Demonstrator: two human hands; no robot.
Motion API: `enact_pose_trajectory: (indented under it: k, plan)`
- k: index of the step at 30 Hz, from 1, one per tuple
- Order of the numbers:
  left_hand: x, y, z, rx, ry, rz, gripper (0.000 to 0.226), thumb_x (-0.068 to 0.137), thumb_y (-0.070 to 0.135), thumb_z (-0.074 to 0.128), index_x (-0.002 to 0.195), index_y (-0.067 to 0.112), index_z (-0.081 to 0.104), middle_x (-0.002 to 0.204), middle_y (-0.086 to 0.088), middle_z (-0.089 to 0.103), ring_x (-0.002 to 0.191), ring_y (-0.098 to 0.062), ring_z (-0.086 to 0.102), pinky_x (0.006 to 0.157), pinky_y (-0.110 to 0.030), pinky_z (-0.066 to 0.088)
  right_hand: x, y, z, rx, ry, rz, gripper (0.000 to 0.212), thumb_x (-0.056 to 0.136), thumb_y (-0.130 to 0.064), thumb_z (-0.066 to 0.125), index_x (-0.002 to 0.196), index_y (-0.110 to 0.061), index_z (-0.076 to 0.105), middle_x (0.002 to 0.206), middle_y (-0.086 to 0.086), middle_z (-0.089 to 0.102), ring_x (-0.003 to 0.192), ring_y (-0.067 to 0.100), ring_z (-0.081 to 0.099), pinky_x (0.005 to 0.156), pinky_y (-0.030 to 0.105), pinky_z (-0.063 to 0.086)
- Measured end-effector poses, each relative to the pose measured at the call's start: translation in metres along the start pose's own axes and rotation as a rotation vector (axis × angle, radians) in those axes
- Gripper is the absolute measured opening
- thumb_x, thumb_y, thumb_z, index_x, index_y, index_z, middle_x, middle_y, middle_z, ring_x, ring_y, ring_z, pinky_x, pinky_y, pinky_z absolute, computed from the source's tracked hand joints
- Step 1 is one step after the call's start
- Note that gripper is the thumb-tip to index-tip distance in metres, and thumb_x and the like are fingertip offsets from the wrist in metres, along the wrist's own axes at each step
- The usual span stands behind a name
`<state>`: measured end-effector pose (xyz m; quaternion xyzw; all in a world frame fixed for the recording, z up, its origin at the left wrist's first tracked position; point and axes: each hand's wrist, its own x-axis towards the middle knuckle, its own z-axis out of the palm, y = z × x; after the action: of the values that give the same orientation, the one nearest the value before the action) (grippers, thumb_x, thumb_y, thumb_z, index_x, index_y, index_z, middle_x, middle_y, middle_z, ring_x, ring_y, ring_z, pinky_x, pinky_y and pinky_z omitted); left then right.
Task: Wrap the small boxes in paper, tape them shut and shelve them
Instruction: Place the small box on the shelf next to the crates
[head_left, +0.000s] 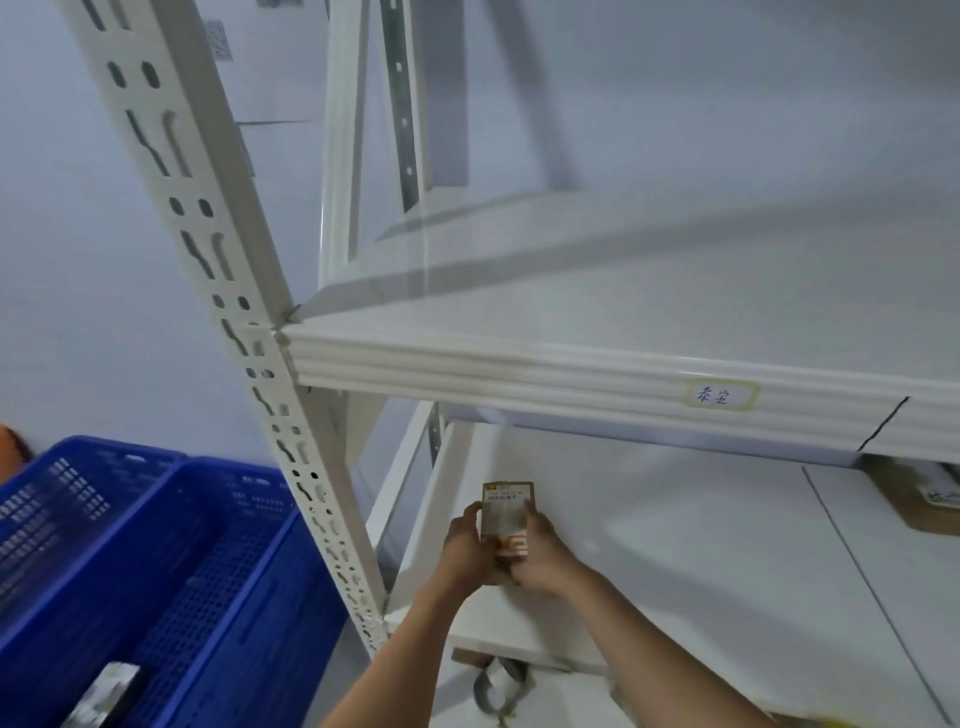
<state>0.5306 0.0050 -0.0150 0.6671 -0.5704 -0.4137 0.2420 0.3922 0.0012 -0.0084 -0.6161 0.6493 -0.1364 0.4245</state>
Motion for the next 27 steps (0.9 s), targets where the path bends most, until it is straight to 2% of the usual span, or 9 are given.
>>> enact_pose_trajectory:
  k: [2,3,6,8,10,13,17,23,27]
  plan:
    - [-0.004,-0.01,-0.002,0.176,0.013,0.058,0.058,0.101,0.016,0.045,0.156,0.017,0.026,0.157,-0.012,0.03,0.14,-0.027,0.039,0.113,-0.031,0.035,0.001,0.004,0.007,-0.067,0.004,-0.023,0.099,0.083,-0.018,0.074,0.159,-0.014,0.011,0.161,0.013,0.025,0.145,0.029,0.034,0.117,0.036,0.034]
    - [-0.006,-0.016,-0.002,0.297,0.014,0.117,0.06,0.101,0.017,0.044,0.157,0.016,0.022,0.161,-0.011,0.022,0.146,-0.026,0.03,0.116,-0.031,0.03,0.002,0.007,0.01,-0.136,0.01,-0.041,0.099,0.086,-0.02,0.072,0.16,-0.014,0.007,0.163,0.012,0.019,0.147,0.029,0.031,0.119,0.037,0.032]
    - [-0.009,-0.035,0.002,0.646,-0.005,0.299,0.066,0.103,0.023,0.037,0.161,0.02,0.005,0.168,-0.002,0.003,0.155,-0.021,0.001,0.126,-0.04,0.007,0.007,0.015,0.015,-0.378,0.059,-0.083,0.095,0.095,-0.032,0.063,0.161,-0.02,-0.005,0.168,0.01,-0.007,0.155,0.029,0.005,0.126,0.041,0.01]
    - [-0.01,-0.041,0.007,0.735,-0.01,0.332,0.063,0.104,0.026,0.026,0.161,0.022,-0.002,0.168,0.002,-0.007,0.154,-0.018,-0.009,0.124,-0.041,-0.007,0.006,0.018,0.016,-0.488,0.088,-0.148,0.088,0.1,-0.036,0.055,0.161,-0.016,-0.005,0.168,0.007,-0.011,0.155,0.025,-0.004,0.126,0.041,-0.001]
    - [-0.01,-0.043,0.012,0.794,-0.026,0.342,0.063,0.1,0.029,0.013,0.16,0.021,-0.003,0.165,0.004,-0.013,0.154,-0.017,-0.012,0.121,-0.039,-0.015,0.004,0.019,0.02,-0.573,0.105,-0.204,0.081,0.103,-0.034,0.048,0.161,-0.012,-0.005,0.168,0.007,-0.009,0.155,0.022,-0.006,0.126,0.039,-0.004]
    - [-0.009,-0.047,0.016,0.821,-0.056,0.353,0.083,0.081,0.041,-0.011,0.16,0.019,-0.001,0.168,0.002,-0.006,0.154,-0.017,-0.011,0.119,-0.039,-0.016,0.004,0.022,0.028,-0.607,0.077,-0.211,0.075,0.106,-0.033,0.039,0.159,-0.01,-0.008,0.168,0.01,-0.011,0.155,0.022,-0.01,0.125,0.037,-0.005]
    - [0.001,-0.051,0.015,0.781,-0.05,0.333,0.09,0.075,0.047,-0.016,0.16,0.021,-0.003,0.167,0.004,-0.006,0.154,-0.015,-0.012,0.12,-0.039,-0.014,0.015,0.023,0.031,-0.614,0.066,-0.203,0.076,0.106,-0.036,0.037,0.159,-0.008,-0.009,0.167,0.01,-0.014,0.155,0.021,-0.013,0.125,0.038,-0.006]
    - [0.022,-0.044,0.004,0.797,-0.05,0.293,0.069,0.096,0.046,-0.002,0.159,0.018,-0.005,0.167,0.003,-0.009,0.153,-0.016,-0.013,0.124,-0.04,-0.009,0.041,0.011,0.023,-0.633,0.023,-0.197,0.08,0.103,-0.036,0.04,0.159,-0.007,-0.009,0.167,0.01,-0.015,0.154,0.023,-0.013,0.125,0.041,-0.007]
    - [0.049,-0.041,0.0,0.792,-0.041,0.273,0.059,0.108,0.032,0.019,0.159,0.016,-0.006,0.167,0.0,-0.011,0.153,-0.018,-0.015,0.124,-0.04,-0.01,0.07,0.002,0.021,-0.63,0.025,-0.192,0.079,0.104,-0.042,0.037,0.159,-0.007,-0.008,0.167,0.009,-0.014,0.154,0.022,-0.013,0.124,0.041,-0.006]
